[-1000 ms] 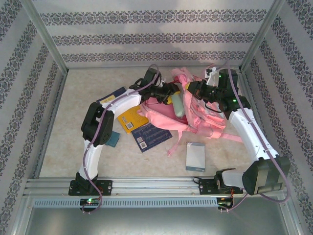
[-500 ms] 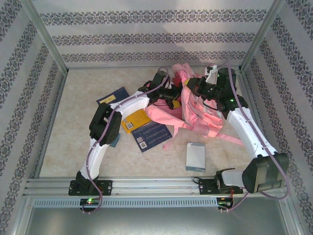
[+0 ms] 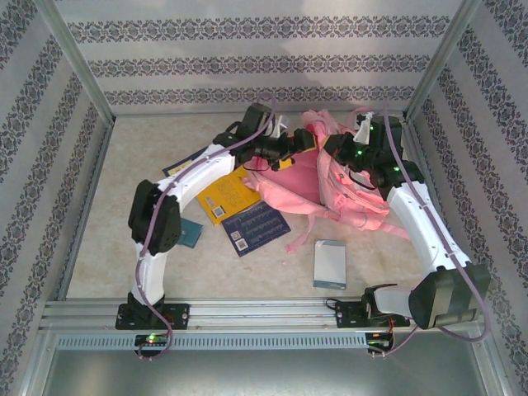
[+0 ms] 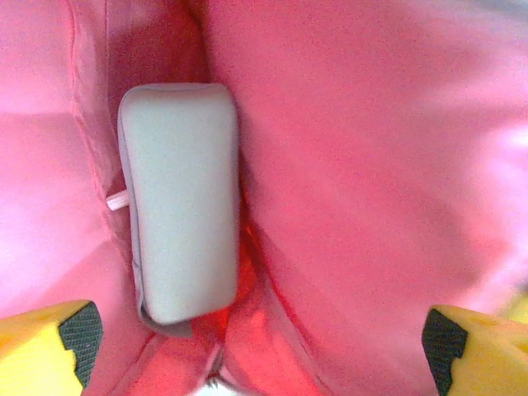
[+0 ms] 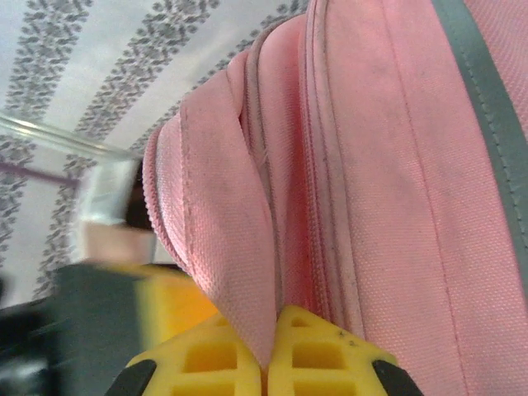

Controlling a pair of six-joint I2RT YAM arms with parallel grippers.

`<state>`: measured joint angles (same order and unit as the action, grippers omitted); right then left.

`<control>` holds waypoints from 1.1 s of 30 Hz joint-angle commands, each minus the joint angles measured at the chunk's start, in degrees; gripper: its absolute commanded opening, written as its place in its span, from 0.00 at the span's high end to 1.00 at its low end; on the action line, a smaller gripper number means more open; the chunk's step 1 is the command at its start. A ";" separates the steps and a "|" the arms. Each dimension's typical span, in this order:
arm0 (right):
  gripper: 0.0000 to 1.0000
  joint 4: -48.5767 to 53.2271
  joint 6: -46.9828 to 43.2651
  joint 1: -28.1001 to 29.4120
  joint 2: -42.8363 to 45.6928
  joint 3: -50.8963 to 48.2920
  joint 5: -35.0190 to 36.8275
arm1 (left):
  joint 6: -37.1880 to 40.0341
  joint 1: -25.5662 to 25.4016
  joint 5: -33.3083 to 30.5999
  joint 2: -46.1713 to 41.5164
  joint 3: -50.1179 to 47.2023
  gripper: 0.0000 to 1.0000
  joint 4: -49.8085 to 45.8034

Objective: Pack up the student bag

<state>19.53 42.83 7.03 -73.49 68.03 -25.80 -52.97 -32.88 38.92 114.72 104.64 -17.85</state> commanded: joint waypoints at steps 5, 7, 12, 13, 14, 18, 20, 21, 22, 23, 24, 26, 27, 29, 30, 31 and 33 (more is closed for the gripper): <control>1.00 6.63 -5.29 -0.97 -1.25 6.68 10.53 | 8.09 3.61 -8.41 -12.73 -10.12 0.00 -10.77; 1.00 7.85 -5.58 -0.77 -1.63 7.41 12.21 | 6.90 5.73 -12.24 -16.48 -14.18 0.00 -14.12; 1.00 11.96 -7.35 1.61 -1.91 8.21 17.23 | 1.40 8.77 -24.59 -24.69 -20.35 0.00 -25.92; 1.00 12.93 -7.81 2.36 -2.07 8.39 18.50 | -0.52 9.52 -25.96 -25.82 -21.20 0.00 -28.75; 1.00 13.69 -8.23 2.99 -2.30 8.51 19.38 | -2.45 10.16 -27.16 -26.55 -21.66 0.00 -32.10; 1.00 17.39 -10.05 5.86 -2.90 9.92 25.15 | -8.46 13.79 -32.41 -27.07 -21.60 0.00 -46.86; 1.00 18.62 -10.55 7.26 -2.97 10.31 27.80 | -10.35 16.55 -33.47 -27.60 -23.17 0.00 -52.00; 1.00 19.10 -10.63 7.78 -2.88 10.51 29.07 | -11.46 18.12 -33.44 -27.93 -24.57 0.00 -53.48; 1.00 19.46 -10.75 8.27 -2.74 10.54 30.42 | -12.39 20.09 -32.98 -28.33 -26.25 0.00 -54.49; 1.00 19.92 -10.75 8.76 -2.58 10.58 31.63 | -13.32 22.09 -32.45 -28.70 -28.38 0.00 -55.22; 1.00 20.22 -10.91 9.03 -2.48 10.55 32.50 | -14.21 23.99 -31.74 -28.74 -30.16 0.00 -55.66; 1.00 20.79 -11.25 9.84 -2.28 10.53 34.41 | -15.46 28.05 -29.11 -27.91 -34.16 0.00 -55.43; 1.00 20.82 -11.42 10.17 -2.19 10.42 34.84 | -15.50 29.34 -27.81 -27.08 -35.42 0.00 -54.71; 1.00 20.32 -11.54 10.66 -1.66 9.78 34.74 | -15.32 31.16 -25.11 -25.31 -37.80 0.01 -51.26; 1.00 20.29 -11.56 10.85 -1.51 9.50 34.84 | -15.61 31.45 -24.77 -24.66 -38.22 0.01 -50.15; 1.00 20.29 -11.49 11.00 -1.40 9.28 34.75 | -16.06 31.57 -24.87 -24.04 -38.55 0.02 -49.12; 1.00 20.26 -11.46 11.09 -1.05 8.66 34.44 | -16.68 31.59 -25.24 -23.34 -39.04 0.04 -46.98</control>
<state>38.63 31.53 17.91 -76.66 76.64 4.64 -67.11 -1.58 11.99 90.85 66.00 -66.81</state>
